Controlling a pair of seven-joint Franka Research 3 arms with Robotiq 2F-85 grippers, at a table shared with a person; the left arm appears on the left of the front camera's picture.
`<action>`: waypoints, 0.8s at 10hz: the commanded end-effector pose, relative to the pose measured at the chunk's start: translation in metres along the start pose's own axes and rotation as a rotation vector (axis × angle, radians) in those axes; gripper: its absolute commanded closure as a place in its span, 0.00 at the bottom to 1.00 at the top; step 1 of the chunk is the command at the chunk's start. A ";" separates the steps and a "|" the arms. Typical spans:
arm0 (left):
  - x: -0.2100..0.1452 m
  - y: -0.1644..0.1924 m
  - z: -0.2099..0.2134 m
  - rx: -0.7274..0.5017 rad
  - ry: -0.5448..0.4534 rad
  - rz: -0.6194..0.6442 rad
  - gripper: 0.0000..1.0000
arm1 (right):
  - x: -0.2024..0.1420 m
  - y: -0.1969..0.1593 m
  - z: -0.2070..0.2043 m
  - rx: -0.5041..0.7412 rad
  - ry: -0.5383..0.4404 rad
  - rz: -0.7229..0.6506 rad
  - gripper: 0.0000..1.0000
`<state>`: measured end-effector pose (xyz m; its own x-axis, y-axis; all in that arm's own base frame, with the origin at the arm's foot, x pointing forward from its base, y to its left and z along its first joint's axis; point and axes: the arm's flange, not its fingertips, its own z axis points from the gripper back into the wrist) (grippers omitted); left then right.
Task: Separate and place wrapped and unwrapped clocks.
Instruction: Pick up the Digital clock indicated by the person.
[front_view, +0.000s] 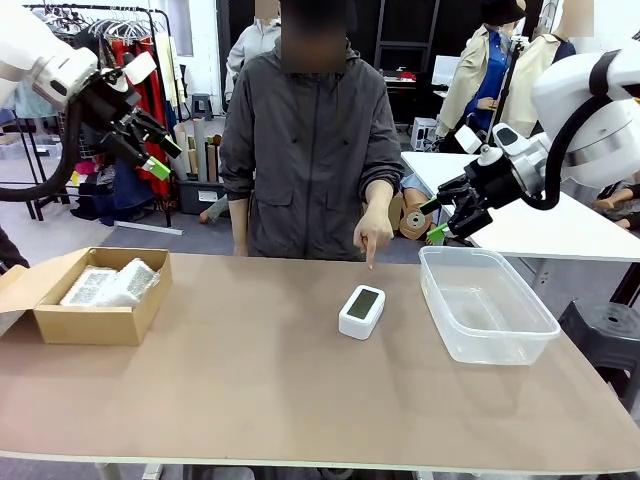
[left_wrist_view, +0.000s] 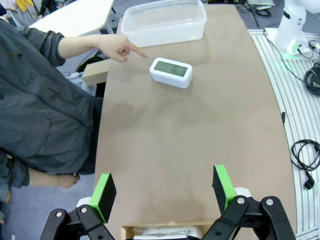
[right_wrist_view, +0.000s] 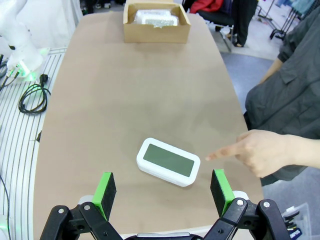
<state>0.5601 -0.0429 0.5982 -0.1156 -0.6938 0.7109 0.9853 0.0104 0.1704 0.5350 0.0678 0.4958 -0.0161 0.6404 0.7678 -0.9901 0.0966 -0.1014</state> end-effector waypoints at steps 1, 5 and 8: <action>0.001 -0.001 0.001 -0.005 -0.001 -0.003 0.00 | 0.001 0.000 0.001 -0.007 0.004 0.008 0.00; 0.001 -0.001 0.001 -0.005 -0.001 -0.003 0.00 | 0.001 0.000 0.001 -0.007 0.004 0.008 0.00; 0.001 -0.001 0.001 -0.005 -0.001 -0.003 0.00 | 0.001 0.000 0.001 -0.007 0.004 0.008 0.00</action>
<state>0.5601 -0.0429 0.5982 -0.1156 -0.6938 0.7109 0.9853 0.0104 0.1704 0.5350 0.0678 0.4958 -0.0161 0.6404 0.7678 -0.9901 0.0966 -0.1014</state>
